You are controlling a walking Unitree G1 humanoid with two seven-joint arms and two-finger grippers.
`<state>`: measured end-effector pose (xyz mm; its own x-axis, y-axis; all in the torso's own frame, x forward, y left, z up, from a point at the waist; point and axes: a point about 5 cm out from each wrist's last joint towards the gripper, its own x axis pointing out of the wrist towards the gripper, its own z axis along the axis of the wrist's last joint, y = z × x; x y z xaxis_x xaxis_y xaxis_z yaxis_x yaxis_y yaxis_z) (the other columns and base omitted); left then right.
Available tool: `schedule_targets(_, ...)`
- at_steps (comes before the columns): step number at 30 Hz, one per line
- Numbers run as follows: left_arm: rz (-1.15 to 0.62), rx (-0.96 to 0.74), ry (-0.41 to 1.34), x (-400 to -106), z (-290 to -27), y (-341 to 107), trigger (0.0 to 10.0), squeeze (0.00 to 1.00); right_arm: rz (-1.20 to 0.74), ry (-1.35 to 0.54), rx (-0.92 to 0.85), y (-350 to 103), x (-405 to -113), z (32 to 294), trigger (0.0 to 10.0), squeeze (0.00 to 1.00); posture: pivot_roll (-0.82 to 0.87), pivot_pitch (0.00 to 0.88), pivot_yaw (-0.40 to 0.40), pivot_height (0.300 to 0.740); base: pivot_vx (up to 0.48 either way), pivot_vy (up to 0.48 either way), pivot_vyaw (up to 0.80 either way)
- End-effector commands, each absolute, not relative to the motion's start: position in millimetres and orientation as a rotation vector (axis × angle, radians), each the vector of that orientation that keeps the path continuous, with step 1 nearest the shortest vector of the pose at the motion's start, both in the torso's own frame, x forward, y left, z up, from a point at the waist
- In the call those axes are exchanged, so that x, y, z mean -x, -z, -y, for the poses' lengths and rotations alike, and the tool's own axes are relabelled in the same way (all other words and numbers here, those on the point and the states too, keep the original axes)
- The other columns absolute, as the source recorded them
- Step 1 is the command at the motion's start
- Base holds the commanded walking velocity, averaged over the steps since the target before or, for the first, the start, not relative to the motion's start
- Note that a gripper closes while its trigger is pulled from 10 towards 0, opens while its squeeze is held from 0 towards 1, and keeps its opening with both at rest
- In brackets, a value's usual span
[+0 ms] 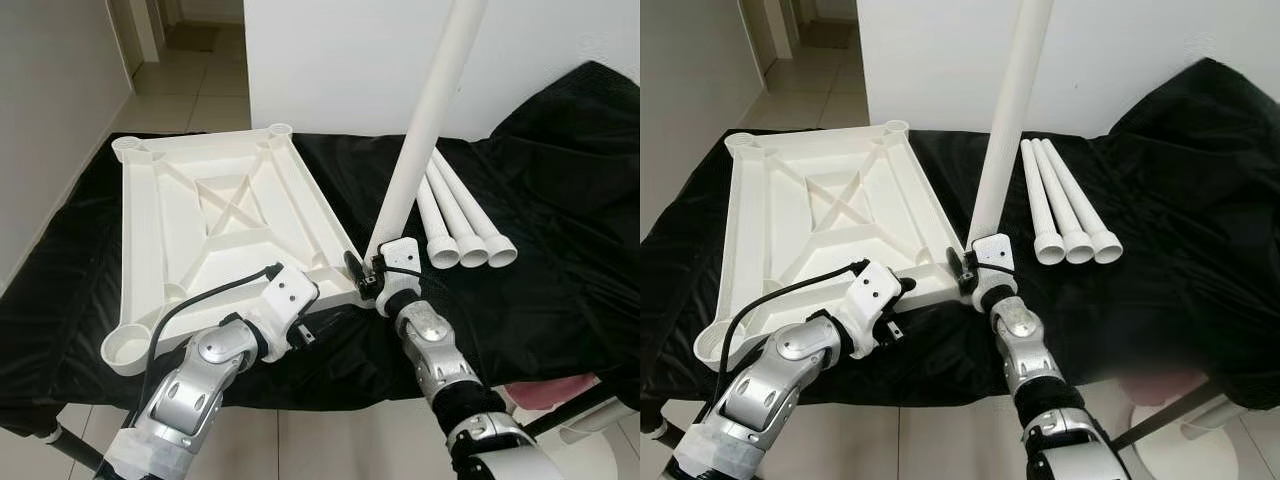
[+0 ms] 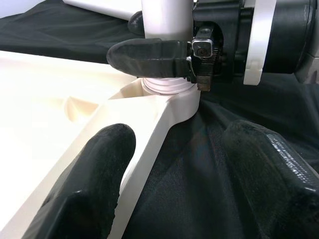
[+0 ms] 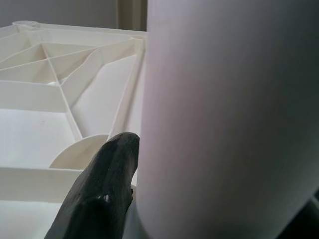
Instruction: Building children table
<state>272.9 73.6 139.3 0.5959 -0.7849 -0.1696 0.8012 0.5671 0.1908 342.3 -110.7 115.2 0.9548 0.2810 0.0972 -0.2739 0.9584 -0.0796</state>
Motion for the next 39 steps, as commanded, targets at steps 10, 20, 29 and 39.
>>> schedule_targets(10, -0.070, -0.275, 0.920, -274.6, -74.4, -138.2, 10.0, 0.00, 0.019, 0.011, 0.007, -95.9, -322.6, 109.0, 10.0, 0.00, 0.01, 0.000, -0.018, 0.740, 0.000, 0.000, 0.00)
schedule_targets(20, -0.072, -0.267, 0.922, -272.5, -71.9, -137.7, 10.0, 0.00, 0.019, 0.065, -0.007, -96.1, -316.4, 108.1, 10.0, 0.00, 0.01, 0.000, -0.020, 0.740, 0.000, 0.000, 0.00)
schedule_targets(29, -0.075, -0.271, 0.923, -271.7, -73.5, -137.3, 10.0, 0.00, 0.049, 0.057, -0.037, -103.1, -316.4, 112.7, 10.0, 1.00, 0.02, 0.000, -0.026, 0.740, 0.000, 0.000, 0.00)
schedule_targets(39, -0.077, -0.270, 0.924, -271.1, -73.6, -136.9, 10.0, 0.00, 0.111, -0.115, -0.021, -111.8, -321.3, 123.5, 10.0, 0.00, 0.01, 0.000, -0.020, 0.740, 0.000, 0.000, 0.00)
